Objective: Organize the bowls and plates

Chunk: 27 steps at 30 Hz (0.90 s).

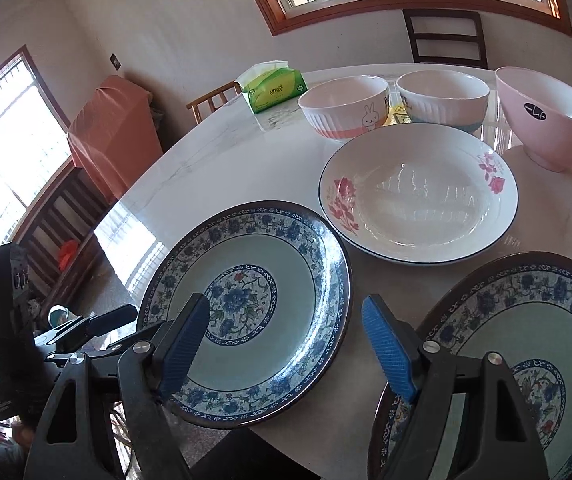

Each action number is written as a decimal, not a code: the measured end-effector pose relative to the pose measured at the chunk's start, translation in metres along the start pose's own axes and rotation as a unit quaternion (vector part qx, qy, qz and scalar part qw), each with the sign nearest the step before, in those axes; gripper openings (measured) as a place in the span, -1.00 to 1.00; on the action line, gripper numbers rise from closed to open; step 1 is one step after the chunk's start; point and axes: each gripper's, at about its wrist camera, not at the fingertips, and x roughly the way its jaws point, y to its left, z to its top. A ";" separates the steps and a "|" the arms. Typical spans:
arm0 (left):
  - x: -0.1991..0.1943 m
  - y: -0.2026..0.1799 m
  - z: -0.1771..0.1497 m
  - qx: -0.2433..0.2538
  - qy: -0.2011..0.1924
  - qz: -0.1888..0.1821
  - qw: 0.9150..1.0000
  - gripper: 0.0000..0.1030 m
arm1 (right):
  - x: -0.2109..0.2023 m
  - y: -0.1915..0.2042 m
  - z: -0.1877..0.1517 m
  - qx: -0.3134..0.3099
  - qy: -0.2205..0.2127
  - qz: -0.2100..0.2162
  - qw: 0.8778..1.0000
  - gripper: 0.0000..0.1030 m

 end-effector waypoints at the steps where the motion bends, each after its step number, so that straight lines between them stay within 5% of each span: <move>1: 0.001 0.000 0.000 -0.001 0.003 -0.002 1.000 0.67 | 0.003 -0.002 0.001 0.002 0.005 -0.001 1.000 0.49; 8: 0.008 0.010 0.000 -0.029 0.018 -0.021 0.999 0.61 | 0.020 -0.007 0.006 0.018 0.034 0.001 0.999 0.49; 19: 0.010 0.026 0.004 -0.052 0.011 -0.014 0.999 -0.46 | 0.032 -0.001 0.003 0.023 0.060 -0.023 0.998 0.22; 24: 0.010 0.038 0.007 -0.064 0.002 -0.012 0.998 -0.50 | 0.035 -0.001 0.004 0.007 0.055 -0.052 0.997 -0.41; 27: 0.011 0.042 0.010 -0.070 -0.001 -0.008 0.998 -0.50 | 0.039 0.002 0.007 -0.001 0.054 -0.058 0.997 -0.46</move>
